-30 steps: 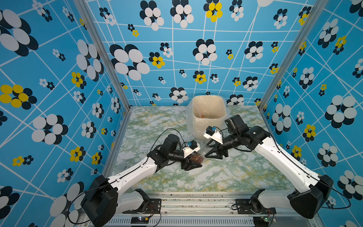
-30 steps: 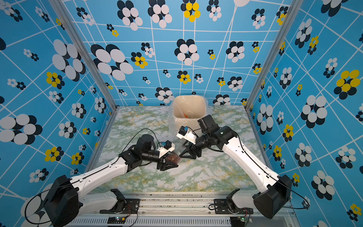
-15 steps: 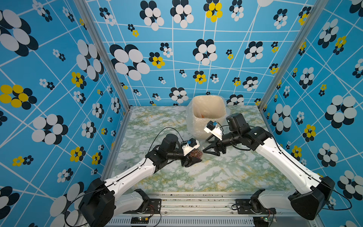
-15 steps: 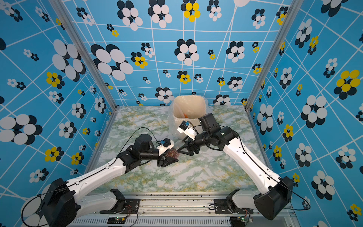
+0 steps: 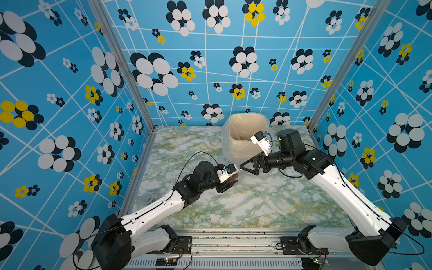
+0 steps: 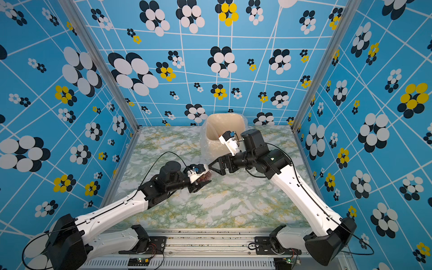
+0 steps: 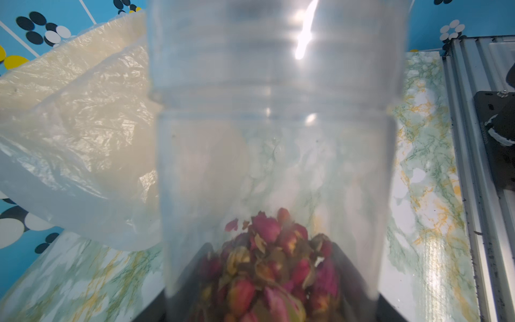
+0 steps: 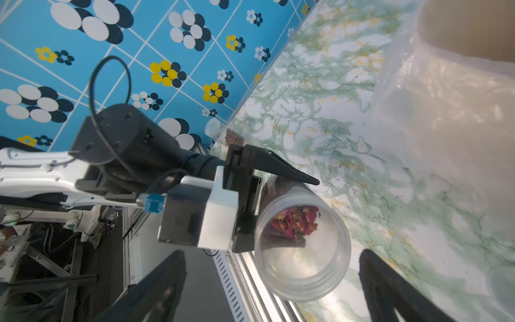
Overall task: Empty the moldy dried flower tea in the jars
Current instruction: Unscrew the lid from the jar.
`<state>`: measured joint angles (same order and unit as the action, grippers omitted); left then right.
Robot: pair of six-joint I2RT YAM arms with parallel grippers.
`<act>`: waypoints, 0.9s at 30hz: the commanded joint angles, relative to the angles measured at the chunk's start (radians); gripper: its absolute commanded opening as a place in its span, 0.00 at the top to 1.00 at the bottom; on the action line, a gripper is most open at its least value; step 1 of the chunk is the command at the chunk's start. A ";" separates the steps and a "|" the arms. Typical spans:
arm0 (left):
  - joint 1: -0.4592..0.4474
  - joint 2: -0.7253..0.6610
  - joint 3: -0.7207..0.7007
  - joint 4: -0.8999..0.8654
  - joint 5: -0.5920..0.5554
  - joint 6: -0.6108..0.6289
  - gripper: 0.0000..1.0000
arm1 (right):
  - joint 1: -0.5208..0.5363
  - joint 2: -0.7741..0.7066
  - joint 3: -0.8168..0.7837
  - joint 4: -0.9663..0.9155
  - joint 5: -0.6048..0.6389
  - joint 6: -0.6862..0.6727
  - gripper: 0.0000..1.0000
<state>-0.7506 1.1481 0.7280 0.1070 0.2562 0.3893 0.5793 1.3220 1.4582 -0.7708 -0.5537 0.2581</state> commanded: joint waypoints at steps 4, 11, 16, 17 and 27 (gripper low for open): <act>-0.018 -0.008 0.022 0.033 -0.073 0.052 0.75 | -0.001 0.086 0.045 -0.117 0.004 0.161 0.08; -0.026 -0.013 0.025 0.026 -0.081 0.059 0.75 | -0.001 0.104 0.026 -0.099 -0.025 0.165 0.20; -0.029 -0.008 0.025 0.023 -0.080 0.062 0.75 | -0.001 0.119 0.025 -0.099 -0.045 0.155 0.30; -0.030 -0.008 0.025 0.023 -0.080 0.062 0.75 | -0.001 0.123 0.025 -0.101 -0.047 0.148 0.33; -0.016 -0.017 0.028 0.003 0.158 -0.005 0.77 | -0.001 0.117 0.011 -0.121 -0.028 -0.201 0.64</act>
<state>-0.7658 1.1481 0.7280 0.0814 0.2283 0.4187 0.5755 1.4357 1.4906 -0.8711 -0.5900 0.2592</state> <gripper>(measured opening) 0.661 0.643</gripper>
